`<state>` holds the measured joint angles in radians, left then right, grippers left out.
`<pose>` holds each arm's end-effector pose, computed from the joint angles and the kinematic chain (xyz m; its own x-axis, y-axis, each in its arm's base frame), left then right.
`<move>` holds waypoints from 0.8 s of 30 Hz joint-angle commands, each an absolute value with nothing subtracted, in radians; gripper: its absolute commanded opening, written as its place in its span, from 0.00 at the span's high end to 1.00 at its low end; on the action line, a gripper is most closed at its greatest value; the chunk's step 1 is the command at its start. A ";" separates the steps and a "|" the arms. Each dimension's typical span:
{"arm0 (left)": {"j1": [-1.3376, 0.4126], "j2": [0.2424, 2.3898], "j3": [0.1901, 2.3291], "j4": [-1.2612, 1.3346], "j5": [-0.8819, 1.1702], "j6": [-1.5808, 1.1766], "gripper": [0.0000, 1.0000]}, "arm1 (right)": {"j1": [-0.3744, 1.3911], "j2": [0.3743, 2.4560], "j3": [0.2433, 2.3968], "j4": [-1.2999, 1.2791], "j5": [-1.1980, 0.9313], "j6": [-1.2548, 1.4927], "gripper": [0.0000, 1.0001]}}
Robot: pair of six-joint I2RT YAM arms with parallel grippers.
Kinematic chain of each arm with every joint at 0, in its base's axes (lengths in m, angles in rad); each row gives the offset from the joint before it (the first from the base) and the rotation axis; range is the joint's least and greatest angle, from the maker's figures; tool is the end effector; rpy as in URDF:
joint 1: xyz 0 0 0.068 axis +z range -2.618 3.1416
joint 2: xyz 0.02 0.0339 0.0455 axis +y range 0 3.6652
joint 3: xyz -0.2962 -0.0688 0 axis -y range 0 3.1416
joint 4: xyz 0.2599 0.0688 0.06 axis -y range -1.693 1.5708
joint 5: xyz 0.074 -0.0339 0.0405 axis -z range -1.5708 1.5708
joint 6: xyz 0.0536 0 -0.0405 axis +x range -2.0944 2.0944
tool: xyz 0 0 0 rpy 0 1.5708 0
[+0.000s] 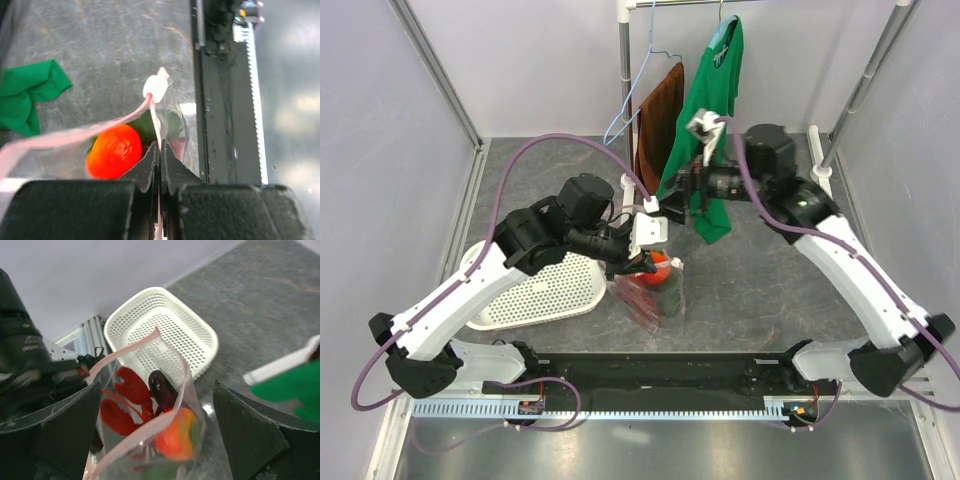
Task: Place the food in the zip-top bag and seal the zipper
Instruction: Adjust the zipper food storage bag at the center of the board.
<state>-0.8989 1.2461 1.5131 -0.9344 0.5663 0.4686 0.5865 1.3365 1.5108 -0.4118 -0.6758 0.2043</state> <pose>0.1356 -0.2167 0.4469 0.0730 0.5205 -0.8507 0.9973 -0.0444 0.0585 0.2391 0.1991 0.4785 -0.3822 -0.0639 -0.9219 -0.8789 0.3332 0.3413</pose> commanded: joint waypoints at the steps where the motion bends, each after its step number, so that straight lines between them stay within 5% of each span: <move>1: -0.897 1.210 1.482 -0.772 0.489 0.330 0.98 | 0.497 1.177 1.517 -0.535 -0.679 0.127 0.02; 11: -0.896 1.173 1.450 -0.698 0.414 0.242 0.98 | 0.480 0.822 1.191 -0.592 -0.729 0.130 0.16; 24: -0.896 1.175 1.439 -0.680 0.423 0.192 0.98 | 0.521 0.926 1.052 -0.353 -0.704 0.181 0.29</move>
<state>-0.8982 1.2022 1.4376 -0.7647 0.4244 0.2420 0.4931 0.9031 1.0657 -0.4946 -0.7074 0.1650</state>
